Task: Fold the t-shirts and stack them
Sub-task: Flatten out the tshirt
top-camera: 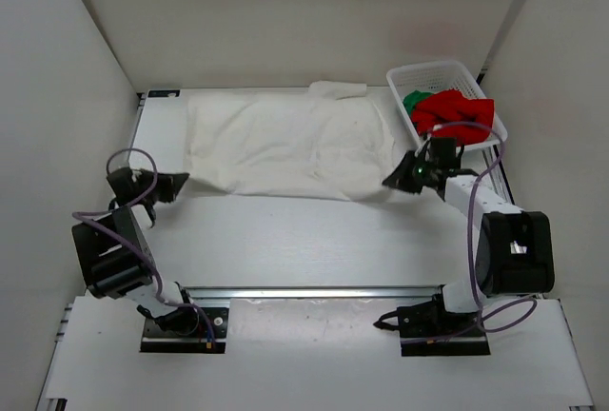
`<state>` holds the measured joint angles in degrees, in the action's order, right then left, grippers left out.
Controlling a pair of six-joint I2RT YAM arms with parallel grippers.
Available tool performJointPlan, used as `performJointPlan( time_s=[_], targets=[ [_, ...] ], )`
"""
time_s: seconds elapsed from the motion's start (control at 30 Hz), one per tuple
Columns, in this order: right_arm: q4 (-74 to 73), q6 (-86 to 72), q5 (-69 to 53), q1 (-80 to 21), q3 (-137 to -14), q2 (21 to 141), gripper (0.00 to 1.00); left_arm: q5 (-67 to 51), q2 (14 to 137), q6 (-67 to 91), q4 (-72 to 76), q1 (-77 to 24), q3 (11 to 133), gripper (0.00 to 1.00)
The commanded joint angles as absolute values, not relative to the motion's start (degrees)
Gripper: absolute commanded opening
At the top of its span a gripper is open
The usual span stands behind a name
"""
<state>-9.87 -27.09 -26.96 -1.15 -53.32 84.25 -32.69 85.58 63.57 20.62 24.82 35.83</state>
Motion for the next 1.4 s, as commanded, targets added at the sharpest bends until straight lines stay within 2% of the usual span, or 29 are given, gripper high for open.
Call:
performJointPlan(
  time_s=[0.0, 0.07, 0.17, 0.4, 0.7, 0.83, 0.9, 0.93, 0.97, 1.03, 1.07, 1.13, 1.23, 1.27, 1.3, 1.33, 1.37],
  targets=[
    [-0.4, -28.3, -23.6, -3.1, -46.2, 81.5, 0.0, -35.7, 88.3, 58.1, 25.1, 26.9, 29.3, 0.0],
    [-0.5, -29.3, -21.8, -3.6, -40.7, 81.1, 0.0, -36.2, 89.6, 57.3, 25.1, 27.0, 27.0, 0.0],
    [1.1, -31.1, -20.8, -1.9, -33.2, 77.6, 0.0, -33.4, 88.6, 50.9, 13.2, 27.1, 28.0, 0.0],
    [-4.1, -32.8, -19.8, 6.4, -18.7, 64.0, 0.0, -26.1, 79.7, 42.2, -2.9, 33.3, 28.7, 0.0],
    [-12.9, -37.9, -21.0, 9.4, -10.3, 44.7, 0.0, -15.7, 70.4, 36.4, -14.9, 34.8, 25.2, 0.0],
    [-19.1, -41.8, -17.5, 7.3, -9.7, 37.8, 0.0, -10.4, 64.1, 35.8, -19.8, 32.9, 24.5, 0.18],
    [-20.4, -43.6, -17.4, 6.1, -9.1, 33.9, 0.0, -8.1, 60.8, 36.0, -22.6, 32.3, 25.0, 0.39],
    [-22.0, -45.1, -15.6, 4.7, -9.1, 31.6, 0.05, -6.0, 58.6, 36.4, -23.7, 31.1, 25.5, 0.5],
    [-22.9, -45.5, -15.2, 3.9, -9.5, 29.8, 0.1, -5.2, 58.0, 36.5, -23.9, 29.2, 26.0, 0.56],
    [-23.7, -44.0, -12.1, 3.3, -11.3, 28.7, 0.4, -5.3, 56.4, 37.2, -23.2, 28.0, 26.7, 0.71],
    [-24.2, -43.3, -12.2, 3.4, -12.3, 29.3, 0.42, -7.4, 55.5, 36.7, -22.7, 27.3, 27.1, 0.72],
    [-25.0, -39.9, -11.7, 3.4, -17.6, 31.8, 0.49, -8.2, 54.8, 35.9, -20.5, 24.4, 27.6, 0.71],
    [-26.4, -36.7, -7.1, 0.5, -23.7, 35.7, 0.49, -8.3, 52.4, 35.1, -16.5, 17.3, 27.8, 0.64],
    [-25.8, -36.0, -5.1, -2.6, -25.2, 36.9, 0.49, -8.2, 51.9, 34.7, -15.7, 14.4, 27.9, 0.54],
    [-24.2, -35.3, -3.6, -6.1, -25.6, 38.9, 0.42, -8.6, 51.6, 34.8, -14.9, 10.7, 27.5, 0.43],
    [-23.0, -35.2, -3.3, -10.5, -26.4, 41.8, 0.23, -9.7, 51.8, 35.5, -12.9, 5.8, 26.4, 0.37],
    [-20.6, -35.3, -3.1, -12.6, -26.8, 43.7, 0.14, -9.4, 51.8, 36.0, -12.6, 2.6, 26.3, 0.32]
  ],
)
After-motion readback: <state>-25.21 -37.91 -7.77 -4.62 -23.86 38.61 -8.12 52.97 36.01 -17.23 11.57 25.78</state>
